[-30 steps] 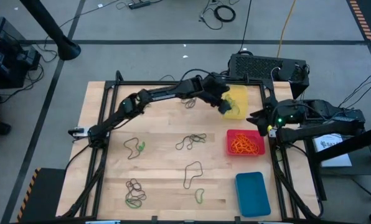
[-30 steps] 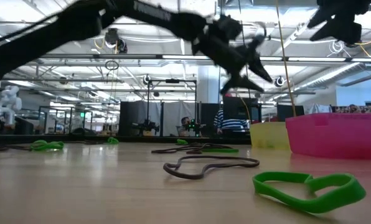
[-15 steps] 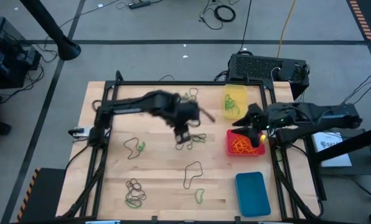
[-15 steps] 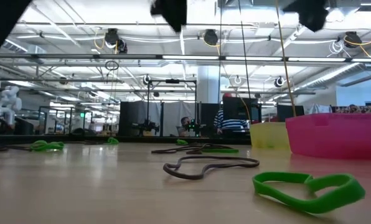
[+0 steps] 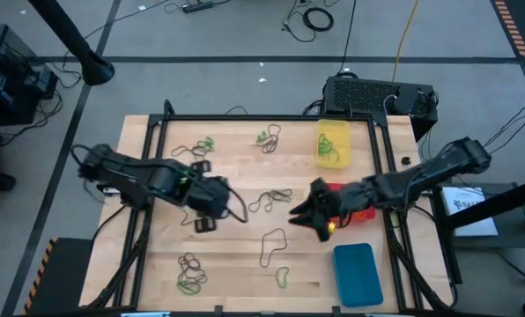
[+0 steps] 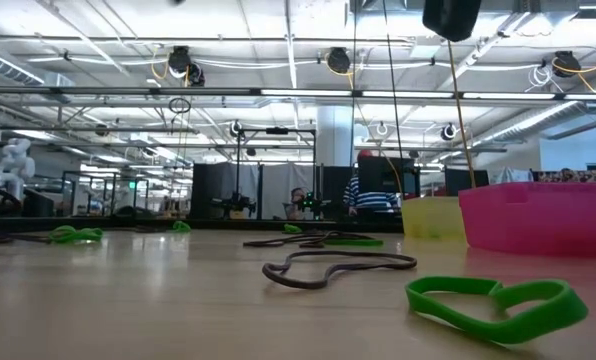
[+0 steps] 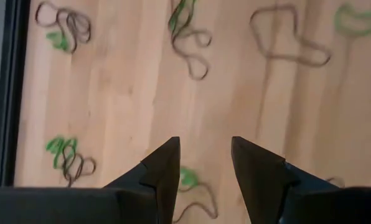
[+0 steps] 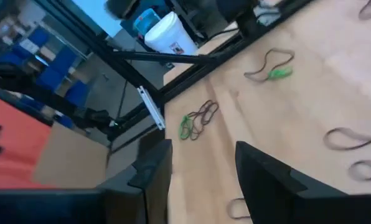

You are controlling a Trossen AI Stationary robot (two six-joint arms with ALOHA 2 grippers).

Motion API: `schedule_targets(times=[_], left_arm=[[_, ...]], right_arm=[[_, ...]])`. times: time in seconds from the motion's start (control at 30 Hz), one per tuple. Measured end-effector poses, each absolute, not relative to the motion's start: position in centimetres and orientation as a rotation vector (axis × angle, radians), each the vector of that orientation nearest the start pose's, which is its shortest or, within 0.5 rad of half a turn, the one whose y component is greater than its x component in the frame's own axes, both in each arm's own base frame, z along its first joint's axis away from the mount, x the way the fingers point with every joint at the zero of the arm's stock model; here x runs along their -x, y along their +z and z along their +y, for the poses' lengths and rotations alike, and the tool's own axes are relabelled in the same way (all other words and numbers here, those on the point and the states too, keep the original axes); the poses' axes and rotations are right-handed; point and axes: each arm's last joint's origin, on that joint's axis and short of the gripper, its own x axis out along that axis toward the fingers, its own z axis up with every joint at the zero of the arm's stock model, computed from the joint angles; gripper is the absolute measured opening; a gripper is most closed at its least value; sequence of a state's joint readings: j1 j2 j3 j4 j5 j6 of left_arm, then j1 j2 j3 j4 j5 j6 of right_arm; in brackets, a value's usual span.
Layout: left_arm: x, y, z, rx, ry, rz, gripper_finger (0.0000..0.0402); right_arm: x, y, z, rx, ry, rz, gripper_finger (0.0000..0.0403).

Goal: Sort rubber bands into baskets
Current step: Put the green rubber band into the yellow bin

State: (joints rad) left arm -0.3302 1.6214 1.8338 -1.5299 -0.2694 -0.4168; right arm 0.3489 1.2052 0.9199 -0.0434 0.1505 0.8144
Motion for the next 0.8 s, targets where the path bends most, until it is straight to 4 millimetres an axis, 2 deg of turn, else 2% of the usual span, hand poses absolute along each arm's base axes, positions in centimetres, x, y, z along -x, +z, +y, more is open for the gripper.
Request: schedule_targets(times=[0.13,0.2,0.3,0.4,0.57,0.7,0.8], left_arm=[[-23.5,36.0,-6.9,-0.03,0.269,1.301,0.0152],[-22.4,34.7,-5.4,-0.019,0.376,1.291,0.0152],[-22.1,32.7,-2.5,0.04,0.525,1.27,0.0152],[-22.8,30.3,0.8,0.105,0.563,1.295,0.0152],[-24.3,25.7,8.1,0.256,0.515,1.283,0.0152],[-23.4,22.9,14.7,0.412,0.701,1.303,0.0152],[-22.4,20.6,18.3,0.563,0.758,1.329,0.0152]], right_arm=[[-26.7,29.2,11.4,-0.796,0.043,0.373,0.0169],[-27.1,28.7,12.3,-0.812,0.036,0.353,0.0169],[-27.8,28.1,12.8,-0.844,0.022,0.339,0.0169],[-28.2,27.8,12.4,-0.862,0.0,0.343,0.0169],[-28.6,28.1,10.1,-0.79,0.02,0.36,0.0169],[-28.5,29.0,6.5,-0.654,-0.004,0.354,0.0169],[-28.3,29.6,3.1,-0.558,-0.042,0.334,0.0169]])
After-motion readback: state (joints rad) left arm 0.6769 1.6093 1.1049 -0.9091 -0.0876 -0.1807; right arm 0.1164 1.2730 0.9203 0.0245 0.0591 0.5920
